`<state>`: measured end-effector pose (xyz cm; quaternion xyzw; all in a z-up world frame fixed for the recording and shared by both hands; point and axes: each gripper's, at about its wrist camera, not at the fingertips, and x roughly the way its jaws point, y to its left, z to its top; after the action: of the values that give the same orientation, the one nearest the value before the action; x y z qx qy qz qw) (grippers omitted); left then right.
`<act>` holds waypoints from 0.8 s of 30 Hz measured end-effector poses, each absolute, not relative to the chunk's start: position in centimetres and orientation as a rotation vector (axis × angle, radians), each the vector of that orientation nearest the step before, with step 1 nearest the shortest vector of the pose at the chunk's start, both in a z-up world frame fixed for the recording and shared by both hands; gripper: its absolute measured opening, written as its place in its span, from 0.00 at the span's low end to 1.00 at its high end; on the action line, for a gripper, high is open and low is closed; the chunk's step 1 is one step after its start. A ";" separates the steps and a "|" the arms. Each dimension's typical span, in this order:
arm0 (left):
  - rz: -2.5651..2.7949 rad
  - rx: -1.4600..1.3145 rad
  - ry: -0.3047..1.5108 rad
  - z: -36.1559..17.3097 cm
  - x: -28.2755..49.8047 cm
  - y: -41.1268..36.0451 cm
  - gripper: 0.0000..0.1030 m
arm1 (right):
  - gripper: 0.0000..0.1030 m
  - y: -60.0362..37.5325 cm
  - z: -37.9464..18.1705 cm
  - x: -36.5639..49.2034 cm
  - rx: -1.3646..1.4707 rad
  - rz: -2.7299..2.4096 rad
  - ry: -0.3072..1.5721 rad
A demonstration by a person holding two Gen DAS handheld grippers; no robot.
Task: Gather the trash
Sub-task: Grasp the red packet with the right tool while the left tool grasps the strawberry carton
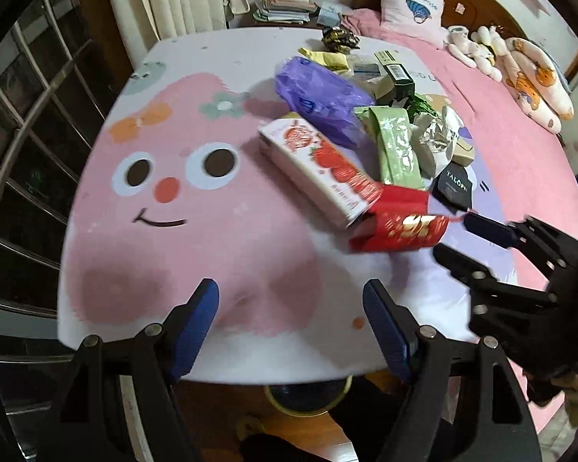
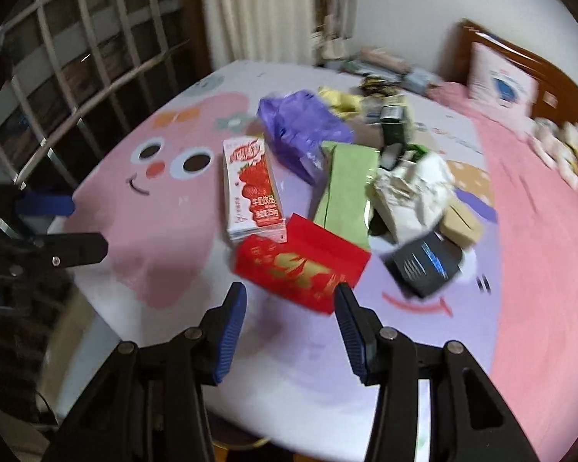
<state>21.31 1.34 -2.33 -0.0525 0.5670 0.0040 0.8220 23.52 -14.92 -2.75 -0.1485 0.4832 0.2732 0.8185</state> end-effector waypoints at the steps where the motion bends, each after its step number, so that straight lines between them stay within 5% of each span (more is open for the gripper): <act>1: 0.017 -0.116 1.214 -2.7 21.9 0.7 0.73 | 0.46 -14.9 -3.2 24.2 -0.343 0.615 1.036; 11: 0.117 -0.185 1.264 -4.2 24.4 -0.7 0.73 | 0.46 -13.1 -7.8 26.2 -0.557 0.908 1.090; 18: 0.149 -0.254 1.267 -4.7 26.4 -0.5 0.73 | 0.10 -14.5 -7.1 26.4 -0.486 1.043 1.145; 24: 0.176 -0.294 1.282 -5.7 29.1 -0.4 0.73 | 0.10 -16.8 -5.6 27.3 -0.363 1.036 1.181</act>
<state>29.09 -0.36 -5.71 -0.1365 0.5949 0.0819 0.7879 27.33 -16.79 -5.63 -0.1626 0.5285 0.4636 0.6923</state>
